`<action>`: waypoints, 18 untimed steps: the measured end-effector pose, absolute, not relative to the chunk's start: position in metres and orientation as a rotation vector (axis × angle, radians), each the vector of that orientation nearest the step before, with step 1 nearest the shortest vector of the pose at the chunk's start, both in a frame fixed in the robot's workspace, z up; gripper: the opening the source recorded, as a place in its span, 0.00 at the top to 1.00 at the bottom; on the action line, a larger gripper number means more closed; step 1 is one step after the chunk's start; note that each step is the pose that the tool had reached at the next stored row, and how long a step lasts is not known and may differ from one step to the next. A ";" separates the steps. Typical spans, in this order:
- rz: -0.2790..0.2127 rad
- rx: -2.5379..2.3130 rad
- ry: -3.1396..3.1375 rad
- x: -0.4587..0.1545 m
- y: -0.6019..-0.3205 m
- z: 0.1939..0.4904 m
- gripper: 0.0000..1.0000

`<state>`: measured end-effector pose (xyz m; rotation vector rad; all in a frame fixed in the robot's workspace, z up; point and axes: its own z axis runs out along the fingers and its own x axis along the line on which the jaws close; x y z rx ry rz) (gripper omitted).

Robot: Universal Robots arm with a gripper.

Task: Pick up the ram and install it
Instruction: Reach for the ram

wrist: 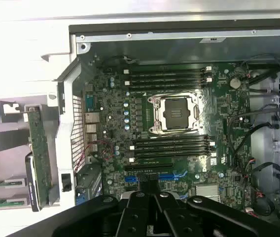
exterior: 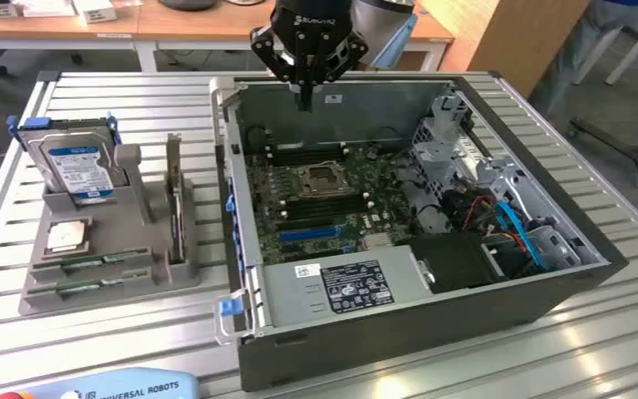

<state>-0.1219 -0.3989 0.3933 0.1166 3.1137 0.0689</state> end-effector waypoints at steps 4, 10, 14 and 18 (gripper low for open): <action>0.069 0.117 3.114 -0.122 -0.399 0.393 0.90; 0.069 0.117 3.114 -0.122 -0.399 0.393 0.90; 0.069 0.117 3.114 -0.124 -0.399 0.393 0.90; 0.069 0.117 3.114 -0.128 -0.399 0.393 0.90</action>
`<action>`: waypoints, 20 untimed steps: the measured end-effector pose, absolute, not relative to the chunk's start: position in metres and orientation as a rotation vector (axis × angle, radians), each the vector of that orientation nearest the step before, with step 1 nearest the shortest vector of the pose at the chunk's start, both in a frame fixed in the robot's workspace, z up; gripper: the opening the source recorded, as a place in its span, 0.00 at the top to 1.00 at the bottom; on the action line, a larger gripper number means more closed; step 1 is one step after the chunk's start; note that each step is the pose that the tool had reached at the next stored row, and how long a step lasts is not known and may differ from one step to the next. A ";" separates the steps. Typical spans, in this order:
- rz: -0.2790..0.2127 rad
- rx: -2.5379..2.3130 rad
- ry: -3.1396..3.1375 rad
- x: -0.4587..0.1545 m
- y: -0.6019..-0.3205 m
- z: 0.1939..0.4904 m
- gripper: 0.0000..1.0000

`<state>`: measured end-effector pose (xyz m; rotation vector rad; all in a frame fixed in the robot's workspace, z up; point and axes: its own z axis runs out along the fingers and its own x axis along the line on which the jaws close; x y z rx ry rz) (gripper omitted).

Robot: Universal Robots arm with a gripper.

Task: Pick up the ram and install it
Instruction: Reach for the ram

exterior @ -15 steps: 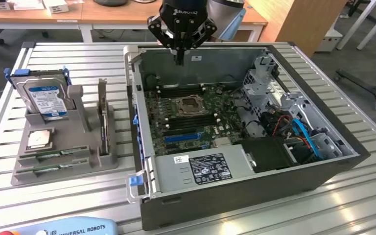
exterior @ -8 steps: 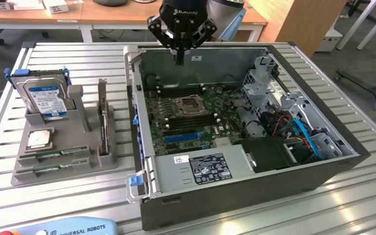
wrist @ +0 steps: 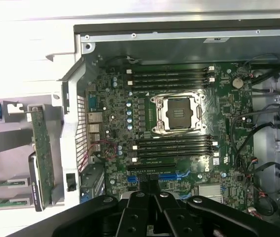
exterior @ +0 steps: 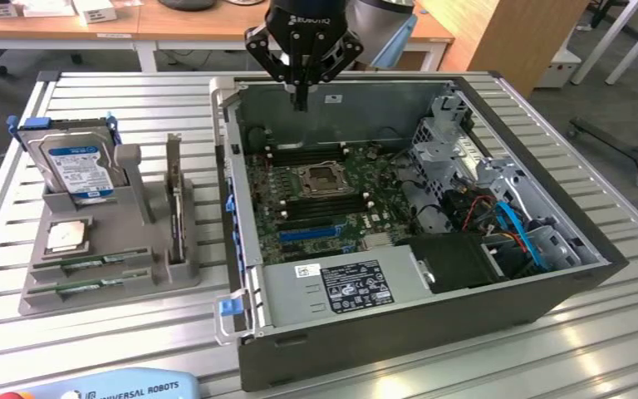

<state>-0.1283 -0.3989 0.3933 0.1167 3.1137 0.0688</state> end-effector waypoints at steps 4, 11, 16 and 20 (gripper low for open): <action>0.069 0.117 3.114 -0.133 -0.399 0.393 0.90; 0.069 0.117 3.114 -0.144 -0.399 0.393 0.90; 0.069 0.117 3.114 -0.153 -0.399 0.393 0.90; 0.069 0.117 3.114 -0.162 -0.399 0.393 0.90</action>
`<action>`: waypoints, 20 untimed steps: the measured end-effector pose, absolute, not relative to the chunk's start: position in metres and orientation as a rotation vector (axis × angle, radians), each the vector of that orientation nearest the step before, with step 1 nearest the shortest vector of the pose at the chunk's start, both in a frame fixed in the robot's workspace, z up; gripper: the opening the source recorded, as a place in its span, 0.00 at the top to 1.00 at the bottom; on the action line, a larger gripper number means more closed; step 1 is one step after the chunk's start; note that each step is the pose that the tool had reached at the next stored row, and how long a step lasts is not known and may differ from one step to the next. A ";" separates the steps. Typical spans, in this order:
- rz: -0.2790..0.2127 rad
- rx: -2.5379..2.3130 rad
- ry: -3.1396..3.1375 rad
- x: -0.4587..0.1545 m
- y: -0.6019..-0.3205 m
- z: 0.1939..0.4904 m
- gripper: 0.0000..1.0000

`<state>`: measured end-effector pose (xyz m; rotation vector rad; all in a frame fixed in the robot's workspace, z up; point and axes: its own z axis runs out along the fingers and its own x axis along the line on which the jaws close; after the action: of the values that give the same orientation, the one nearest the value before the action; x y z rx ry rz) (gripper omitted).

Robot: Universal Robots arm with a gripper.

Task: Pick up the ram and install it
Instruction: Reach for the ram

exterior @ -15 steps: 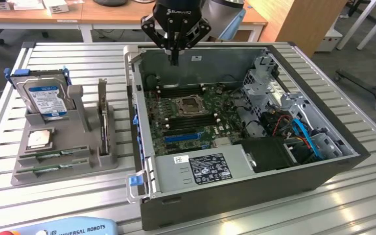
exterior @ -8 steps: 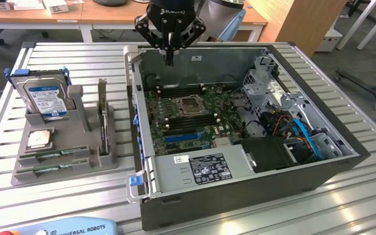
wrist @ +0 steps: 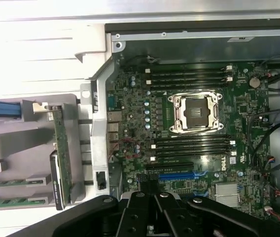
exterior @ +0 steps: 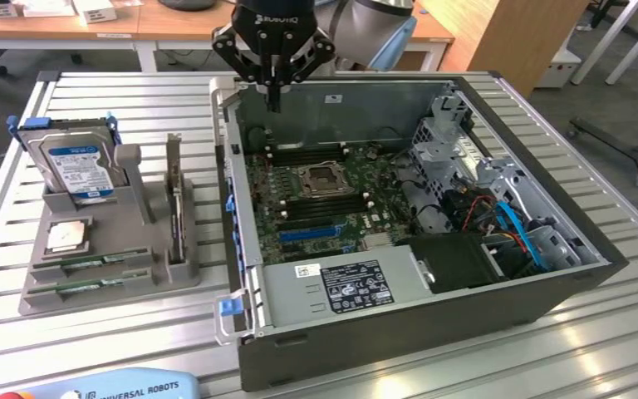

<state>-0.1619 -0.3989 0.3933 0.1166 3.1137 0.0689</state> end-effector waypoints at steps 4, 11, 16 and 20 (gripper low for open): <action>0.069 0.116 3.114 -0.171 -0.399 0.393 0.90; 0.069 0.117 3.114 -0.185 -0.399 0.393 0.90; 0.069 0.117 3.114 -0.195 -0.399 0.393 0.90; 0.069 0.117 3.114 -0.204 -0.399 0.393 0.90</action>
<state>-0.2036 -0.3989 0.3933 0.1165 3.1137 0.0688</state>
